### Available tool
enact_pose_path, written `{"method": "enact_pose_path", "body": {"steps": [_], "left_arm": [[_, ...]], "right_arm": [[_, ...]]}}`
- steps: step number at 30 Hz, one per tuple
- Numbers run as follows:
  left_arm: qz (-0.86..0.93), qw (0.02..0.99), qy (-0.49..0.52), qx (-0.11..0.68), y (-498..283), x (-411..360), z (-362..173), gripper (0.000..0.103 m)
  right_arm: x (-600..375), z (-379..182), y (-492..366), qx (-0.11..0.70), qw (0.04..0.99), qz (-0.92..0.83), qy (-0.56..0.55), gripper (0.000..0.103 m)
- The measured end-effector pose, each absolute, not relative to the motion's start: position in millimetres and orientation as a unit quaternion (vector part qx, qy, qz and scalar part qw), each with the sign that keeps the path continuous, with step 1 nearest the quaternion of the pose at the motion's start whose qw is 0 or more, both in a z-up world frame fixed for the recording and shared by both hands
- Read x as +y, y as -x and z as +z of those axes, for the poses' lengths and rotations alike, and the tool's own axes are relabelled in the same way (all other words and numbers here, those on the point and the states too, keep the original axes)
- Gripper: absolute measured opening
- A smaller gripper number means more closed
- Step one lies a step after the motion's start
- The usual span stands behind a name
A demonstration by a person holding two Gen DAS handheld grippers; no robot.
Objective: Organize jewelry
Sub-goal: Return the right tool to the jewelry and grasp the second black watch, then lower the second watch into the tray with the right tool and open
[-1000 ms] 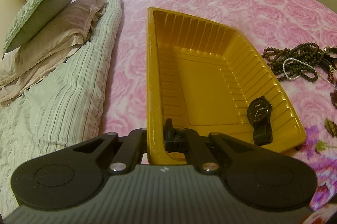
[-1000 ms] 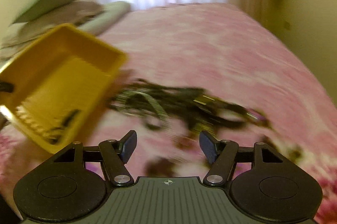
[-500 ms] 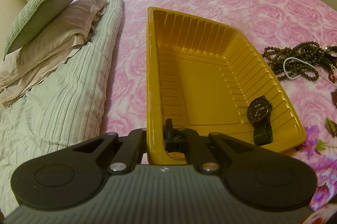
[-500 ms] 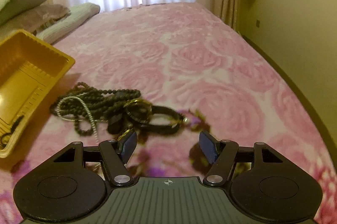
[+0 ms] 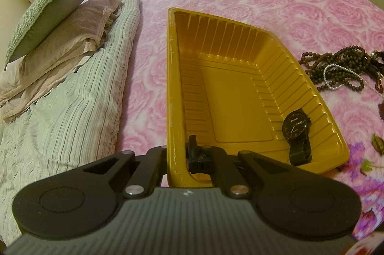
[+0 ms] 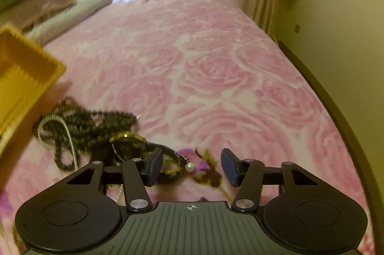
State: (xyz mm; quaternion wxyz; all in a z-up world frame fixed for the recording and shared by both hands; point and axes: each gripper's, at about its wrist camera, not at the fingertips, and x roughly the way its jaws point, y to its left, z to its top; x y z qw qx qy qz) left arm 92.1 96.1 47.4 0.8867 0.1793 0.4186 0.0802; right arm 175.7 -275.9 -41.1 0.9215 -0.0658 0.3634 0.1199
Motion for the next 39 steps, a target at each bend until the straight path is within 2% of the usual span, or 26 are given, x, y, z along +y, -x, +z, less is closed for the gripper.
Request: {"method": "enact_pose_path", "body": {"steps": [5, 8, 14, 16, 32, 39], "left_arm": [[0.08, 0.886, -0.18, 0.419, -92, 96, 48, 0.002], [0.08, 0.887, -0.179, 0.419, -92, 96, 47, 0.002], [0.08, 0.887, -0.179, 0.419, -92, 97, 48, 0.002], [0.08, 0.887, -0.18, 0.419, -92, 97, 48, 0.002], [0.08, 0.889, -0.177, 0.415, -91, 95, 46, 0.002], [0.08, 0.889, -0.176, 0.415, -91, 95, 46, 0.002]], "right_arm": [[-275, -44, -168, 0.378, 0.916, 0.117, 0.071, 0.047], [-276, -46, -159, 0.389, 0.912, 0.118, 0.051, 0.039], [-269, -45, -148, 0.379, 0.915, 0.121, 0.064, 0.021], [-265, -45, -145, 0.376, 0.915, 0.128, 0.072, 0.009], [-275, -3, -132, 0.346, 0.929, 0.133, 0.0, 0.008], [-227, 20, -130, 0.339, 0.917, 0.209, -0.005, 0.008]]}}
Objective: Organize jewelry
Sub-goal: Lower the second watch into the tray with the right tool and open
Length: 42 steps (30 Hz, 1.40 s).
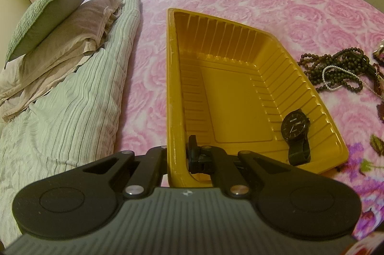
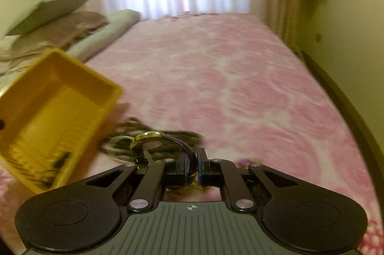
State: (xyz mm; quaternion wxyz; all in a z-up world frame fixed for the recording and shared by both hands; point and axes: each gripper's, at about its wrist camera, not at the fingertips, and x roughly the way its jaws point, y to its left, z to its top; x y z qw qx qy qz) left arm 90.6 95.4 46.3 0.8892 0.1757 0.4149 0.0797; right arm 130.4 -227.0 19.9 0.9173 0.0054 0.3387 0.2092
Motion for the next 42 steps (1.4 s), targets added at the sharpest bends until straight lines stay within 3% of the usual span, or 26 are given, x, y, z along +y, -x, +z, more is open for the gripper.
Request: {"method": "enact_pose_path", "body": {"steps": [11, 23, 26, 28, 29, 42], "left_arm": [[0.078, 0.891, -0.167, 0.414, -88, 97, 45, 0.002], [0.077, 0.892, -0.163, 0.414, -88, 99, 44, 0.002], [0.076, 0.892, -0.161, 0.415, -88, 99, 44, 0.002], [0.076, 0.893, -0.159, 0.415, -88, 99, 44, 0.002], [0.077, 0.893, -0.158, 0.414, -88, 100, 44, 0.002], [0.078, 0.893, -0.157, 0.415, -88, 101, 44, 0.002]], "right_arm": [[-107, 12, -130, 0.363, 0.865, 0.345, 0.022, 0.008], [-73, -2, -134, 0.386, 0.842, 0.376, -0.006, 0.008], [-72, -1, -136, 0.385, 0.838, 0.387, -0.023, 0.021], [-76, 1, -135, 0.376, 0.844, 0.381, -0.026, 0.047], [-79, 3, -135, 0.372, 0.848, 0.376, -0.03, 0.05], [-184, -11, -121, 0.361, 0.898, 0.245, -0.05, 0.05]]}}
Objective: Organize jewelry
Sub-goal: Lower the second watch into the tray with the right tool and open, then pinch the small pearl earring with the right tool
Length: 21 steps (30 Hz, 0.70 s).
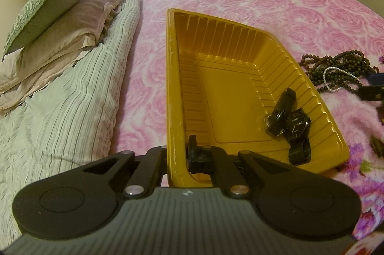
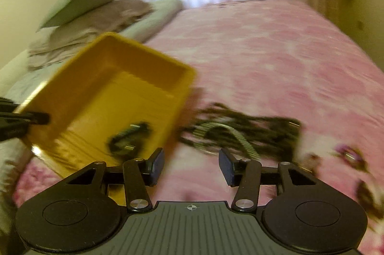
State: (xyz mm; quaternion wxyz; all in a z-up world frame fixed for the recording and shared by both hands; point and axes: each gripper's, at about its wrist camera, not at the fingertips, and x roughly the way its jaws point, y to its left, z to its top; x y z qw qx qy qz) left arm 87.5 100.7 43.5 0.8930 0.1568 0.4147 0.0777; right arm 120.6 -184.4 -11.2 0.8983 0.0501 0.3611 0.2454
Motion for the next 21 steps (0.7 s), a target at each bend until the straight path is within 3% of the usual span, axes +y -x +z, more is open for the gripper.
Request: {"method": "enact_pose_path", "body": {"steps": [11, 21], "left_arm": [[0.079, 0.893, -0.158, 0.415, -88, 101, 43, 0.002], [0.08, 0.891, -0.162, 0.417, -88, 101, 44, 0.002]], "right_arm": [[-285, -33, -127, 0.355, 0.929, 0.094, -0.051, 0.05], [-285, -49, -147, 0.341, 0.934, 0.107, 0.019, 0.046]]}}
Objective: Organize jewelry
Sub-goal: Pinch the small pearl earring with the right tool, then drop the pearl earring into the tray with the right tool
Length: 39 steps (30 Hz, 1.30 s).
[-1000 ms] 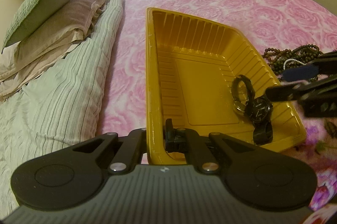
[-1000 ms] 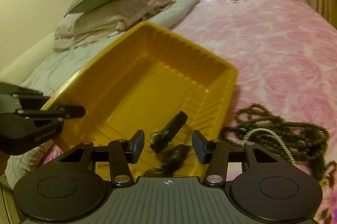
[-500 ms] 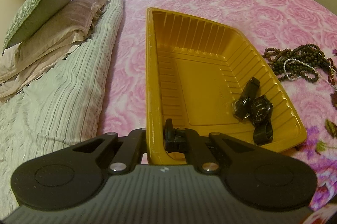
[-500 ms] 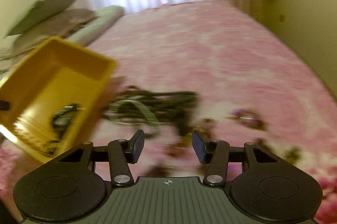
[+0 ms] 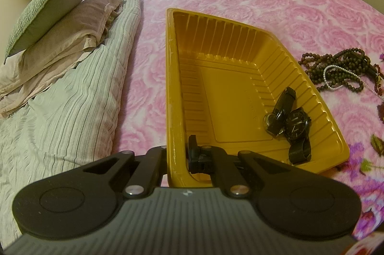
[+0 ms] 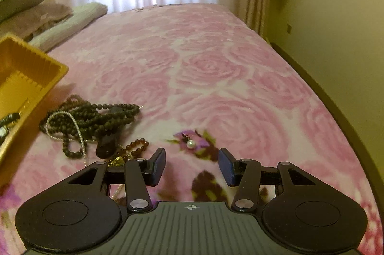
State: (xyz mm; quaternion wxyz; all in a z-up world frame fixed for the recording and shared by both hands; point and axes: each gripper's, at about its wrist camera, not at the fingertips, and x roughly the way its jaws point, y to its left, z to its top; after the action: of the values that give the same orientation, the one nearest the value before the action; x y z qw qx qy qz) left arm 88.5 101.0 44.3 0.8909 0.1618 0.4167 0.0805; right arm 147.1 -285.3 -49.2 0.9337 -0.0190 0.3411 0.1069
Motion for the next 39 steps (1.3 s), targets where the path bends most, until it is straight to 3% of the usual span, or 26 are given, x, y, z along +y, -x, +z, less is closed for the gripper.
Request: {"method": "enact_pose_path", "body": {"steps": [3, 9, 12, 22, 39], "left_arm": [[0.081, 0.89, -0.163, 0.417, -88, 99, 45, 0.002], [0.082, 0.889, -0.166, 0.418, -88, 99, 44, 0.002], [0.082, 0.889, -0.167, 0.418, -89, 98, 44, 0.002], [0.082, 0.89, -0.165, 0.418, -89, 98, 44, 0.002], [0.078, 0.891, -0.159, 0.418, -88, 100, 42, 0.002]], "right_arm": [[-281, -53, -154, 0.34, 0.933, 0.114, 0.036, 0.032], [-275, -55, -161, 0.335, 0.933, 0.119, 0.06, 0.025], [-273, -54, -160, 0.333, 0.933, 0.119, 0.069, 0.008], [-245, -22, -141, 0.297, 0.939, 0.16, 0.058, 0.008], [-89, 13, -98, 0.295, 0.869, 0.395, 0.051, 0.008]]}}
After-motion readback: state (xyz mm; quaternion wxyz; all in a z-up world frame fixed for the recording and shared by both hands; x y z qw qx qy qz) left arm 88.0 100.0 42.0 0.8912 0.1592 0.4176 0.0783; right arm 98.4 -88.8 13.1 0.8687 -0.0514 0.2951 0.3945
